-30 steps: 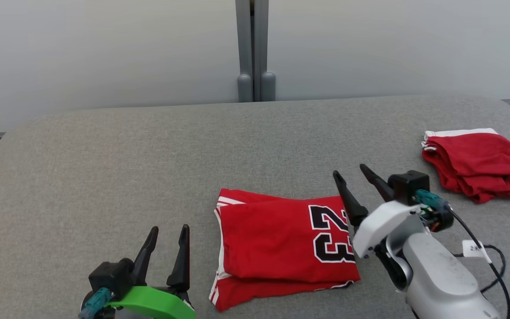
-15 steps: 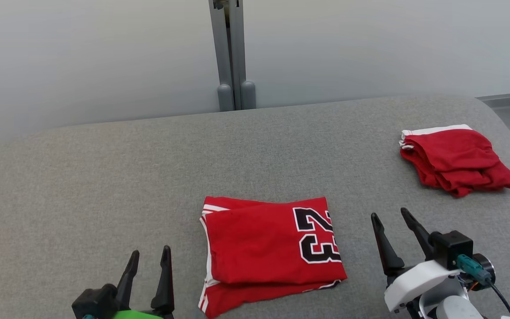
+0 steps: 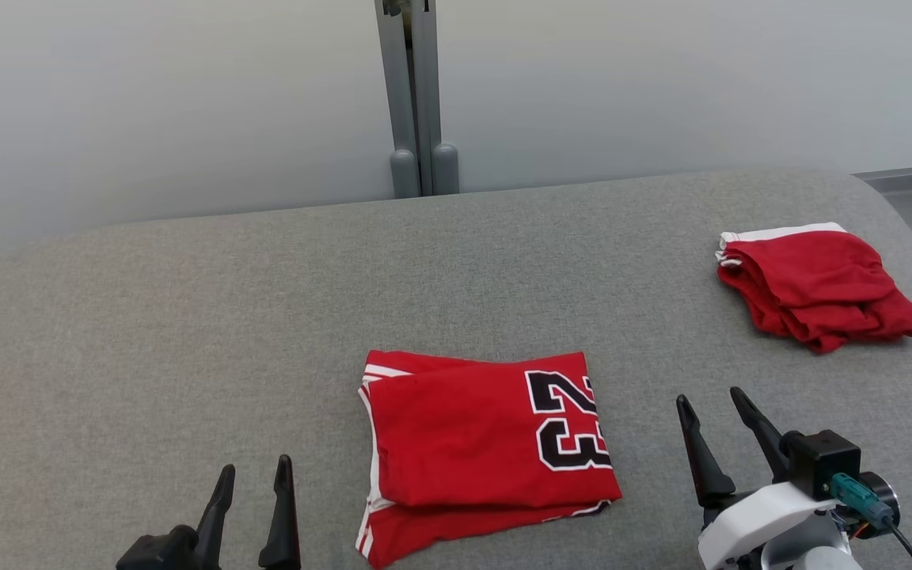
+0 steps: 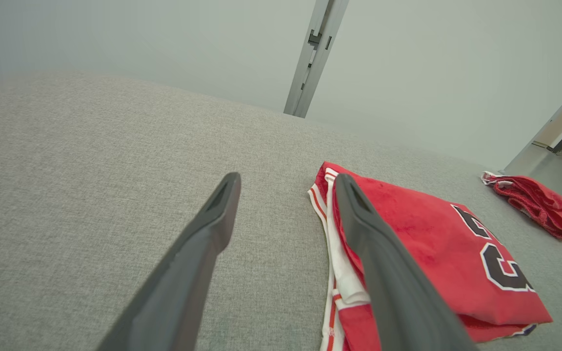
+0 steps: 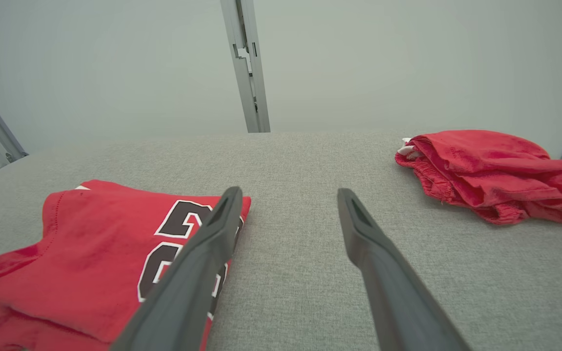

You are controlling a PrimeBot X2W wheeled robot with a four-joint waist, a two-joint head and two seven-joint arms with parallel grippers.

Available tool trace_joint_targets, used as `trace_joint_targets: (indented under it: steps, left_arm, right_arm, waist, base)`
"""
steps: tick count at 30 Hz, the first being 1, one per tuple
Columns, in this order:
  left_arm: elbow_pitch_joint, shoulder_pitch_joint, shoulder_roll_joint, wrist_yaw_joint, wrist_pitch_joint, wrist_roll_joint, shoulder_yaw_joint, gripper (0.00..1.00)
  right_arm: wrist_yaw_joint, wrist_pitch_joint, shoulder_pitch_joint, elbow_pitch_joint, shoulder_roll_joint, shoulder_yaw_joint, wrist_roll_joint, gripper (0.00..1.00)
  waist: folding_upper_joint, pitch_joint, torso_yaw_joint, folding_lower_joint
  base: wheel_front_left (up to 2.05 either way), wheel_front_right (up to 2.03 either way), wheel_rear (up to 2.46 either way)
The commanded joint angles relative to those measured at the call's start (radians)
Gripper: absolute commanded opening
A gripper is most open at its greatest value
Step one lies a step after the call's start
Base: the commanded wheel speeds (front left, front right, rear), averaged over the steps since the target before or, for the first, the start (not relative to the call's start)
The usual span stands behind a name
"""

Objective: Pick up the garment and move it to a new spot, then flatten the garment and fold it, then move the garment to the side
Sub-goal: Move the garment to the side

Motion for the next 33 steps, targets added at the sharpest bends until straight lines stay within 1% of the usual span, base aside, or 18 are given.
trace_joint_targets:
  steps: [1, 8, 13, 16, 21, 25, 33]
  left_arm:
    - [-0.002, 0.01, 0.0, -0.005, -0.003, 0.015, 0.004, 1.0]
    - [0.006, -0.003, -0.001, -0.006, -0.003, 0.022, 0.002, 1.0]
    - [0.01, -0.023, -0.001, -0.007, -0.003, 0.027, -0.003, 1.0]
    - [0.015, -0.033, -0.001, -0.008, -0.003, 0.028, -0.01, 1.0]
    - [0.021, -0.048, -0.001, -0.009, -0.003, 0.033, -0.013, 1.0]
    - [0.026, -0.054, -0.001, -0.006, -0.003, 0.03, -0.014, 1.0]
    - [0.024, -0.065, -0.001, 0.002, -0.003, 0.02, -0.013, 1.0]
  right_arm:
    - [-0.001, -0.004, 0.005, -0.002, -0.003, -0.003, 0.002, 1.0]
    - [-0.001, -0.004, -0.008, 0.009, -0.003, 0.002, 0.004, 1.0]
    - [-0.001, 0.012, -0.059, 0.041, -0.003, 0.032, 0.005, 1.0]
    - [-0.001, 0.068, -0.105, 0.07, -0.003, 0.049, -0.015, 1.0]
    - [-0.001, 0.208, -0.188, 0.138, -0.003, 0.071, -0.033, 1.0]
    - [-0.001, 0.297, -0.225, 0.198, -0.006, 0.086, -0.008, 1.0]
    - [-0.001, 0.379, -0.27, 0.297, -0.015, 0.105, 0.037, 1.0]
  waist:
    - [0.0, 0.0, 0.0, 0.0]
    - [0.0, 0.006, 0.0, 0.0]
    - [0.0, 0.016, 0.008, 0.0]
    - [0.0, 0.021, 0.019, 0.0]
    - [0.0, 0.034, 0.049, 0.0]
    - [0.0, 0.045, 0.081, 0.0]
    - [0.0, 0.077, 0.134, 0.0]
  base:
    - [0.0, 0.0, 0.0]
    - [0.0, 0.0, 0.0]
    - [0.0, 0.0, 0.0]
    - [0.0, 0.0, 0.0]
    - [0.0, 0.0, 0.0]
    - [0.0, 0.0, 0.0]
    - [0.0, 0.0, 0.0]
